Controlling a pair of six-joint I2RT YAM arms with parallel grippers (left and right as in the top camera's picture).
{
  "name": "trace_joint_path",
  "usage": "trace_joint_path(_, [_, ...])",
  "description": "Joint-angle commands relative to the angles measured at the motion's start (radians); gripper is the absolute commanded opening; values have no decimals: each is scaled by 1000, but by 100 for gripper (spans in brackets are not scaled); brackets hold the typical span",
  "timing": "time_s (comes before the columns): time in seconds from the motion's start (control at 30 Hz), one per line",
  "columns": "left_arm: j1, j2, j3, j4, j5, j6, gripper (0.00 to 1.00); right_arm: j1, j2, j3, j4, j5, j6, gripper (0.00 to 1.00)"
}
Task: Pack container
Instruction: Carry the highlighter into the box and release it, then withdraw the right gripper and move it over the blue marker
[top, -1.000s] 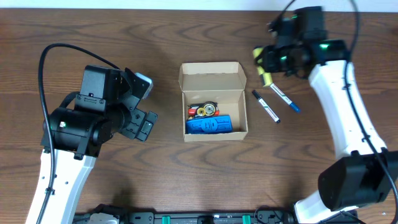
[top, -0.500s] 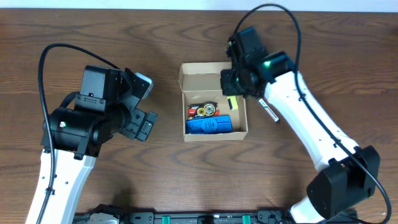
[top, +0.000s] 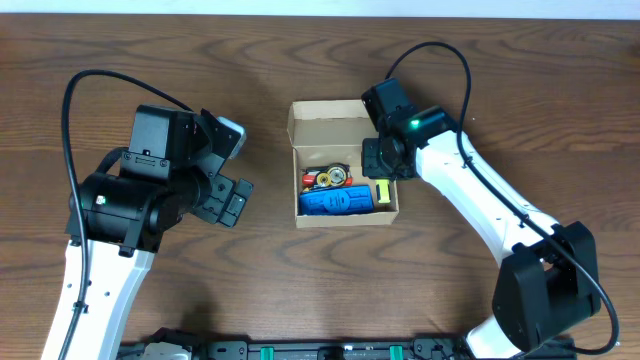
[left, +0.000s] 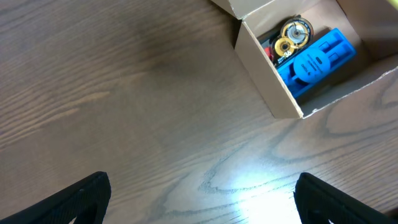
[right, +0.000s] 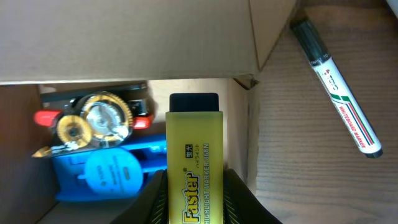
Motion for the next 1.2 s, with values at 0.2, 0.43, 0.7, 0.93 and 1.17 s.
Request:
trace_joint_path(0.2, [3, -4, 10, -3, -3, 11, 95, 38, 2, -25, 23, 94, 29, 27])
trace_joint_path(0.43, [3, -4, 10, -3, -3, 11, 95, 43, 2, -25, 31, 100, 29, 41])
trace_joint_path(0.7, [3, -4, 10, -3, -3, 11, 95, 42, -16, -22, 44, 16, 26, 43])
trace_joint_path(0.93, [3, -4, 10, -3, -3, 11, 95, 38, -167, -19, 89, 8, -45, 46])
trace_joint_path(1.17, [3, -4, 10, -3, -3, 11, 95, -56, -338, -19, 112, 145, -265, 52])
